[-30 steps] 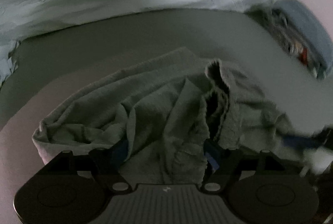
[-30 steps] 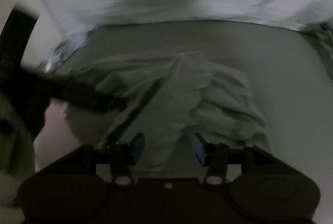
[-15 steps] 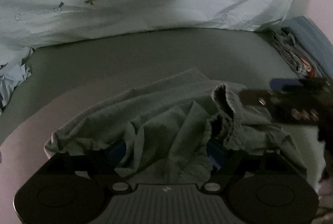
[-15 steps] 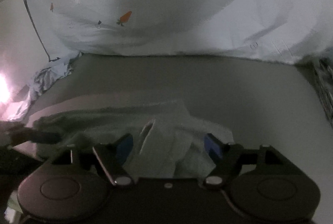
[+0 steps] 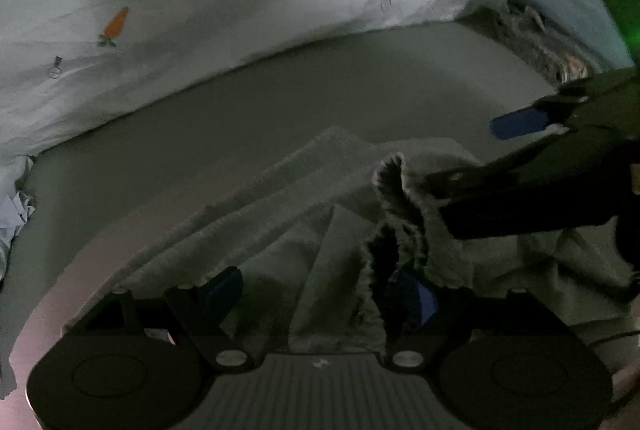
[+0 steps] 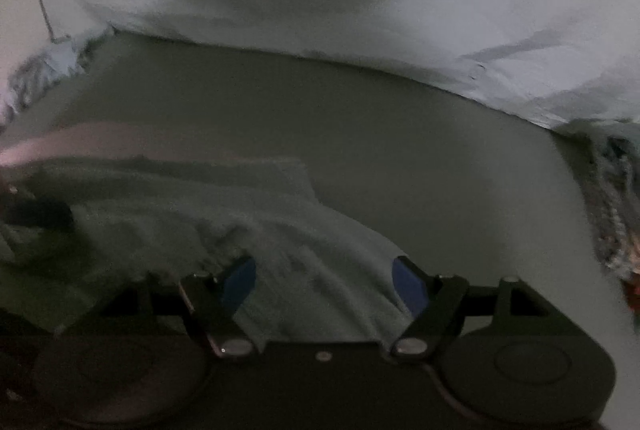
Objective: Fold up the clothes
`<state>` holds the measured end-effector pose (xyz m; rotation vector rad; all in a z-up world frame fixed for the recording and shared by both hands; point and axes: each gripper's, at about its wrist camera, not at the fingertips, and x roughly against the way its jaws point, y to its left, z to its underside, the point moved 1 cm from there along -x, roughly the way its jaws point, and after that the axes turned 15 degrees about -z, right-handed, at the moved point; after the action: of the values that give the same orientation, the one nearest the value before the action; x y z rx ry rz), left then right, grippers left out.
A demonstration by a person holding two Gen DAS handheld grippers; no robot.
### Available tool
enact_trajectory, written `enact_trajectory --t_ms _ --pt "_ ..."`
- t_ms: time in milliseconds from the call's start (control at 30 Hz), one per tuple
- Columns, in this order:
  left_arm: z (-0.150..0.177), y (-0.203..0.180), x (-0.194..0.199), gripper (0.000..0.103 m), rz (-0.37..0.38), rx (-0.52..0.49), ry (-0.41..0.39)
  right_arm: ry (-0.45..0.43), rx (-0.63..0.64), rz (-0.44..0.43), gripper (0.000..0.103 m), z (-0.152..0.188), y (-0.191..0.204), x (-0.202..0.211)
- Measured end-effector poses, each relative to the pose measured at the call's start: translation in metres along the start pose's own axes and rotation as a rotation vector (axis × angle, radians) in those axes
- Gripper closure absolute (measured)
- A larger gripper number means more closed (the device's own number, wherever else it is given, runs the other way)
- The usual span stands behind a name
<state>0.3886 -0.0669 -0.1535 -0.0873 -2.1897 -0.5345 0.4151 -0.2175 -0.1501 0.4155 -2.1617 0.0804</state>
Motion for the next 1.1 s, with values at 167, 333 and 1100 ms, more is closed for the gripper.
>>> enact_trajectory --t_ms 167,333,1100 --pt "-0.001 0.007 -0.006 0.018 -0.036 -0.003 0.012 0.009 -0.098 0.024 0.029 0.019 -0.016 0.006" --pt "-0.002 0.014 -0.017 0.018 0.001 0.015 0.055 -0.132 -0.182 -0.119 0.025 0.008 -0.021 0.022" --pt "0.002 0.002 -0.029 0.018 -0.084 -0.055 0.09 0.067 -0.086 0.062 0.024 0.009 -0.009 -0.007"
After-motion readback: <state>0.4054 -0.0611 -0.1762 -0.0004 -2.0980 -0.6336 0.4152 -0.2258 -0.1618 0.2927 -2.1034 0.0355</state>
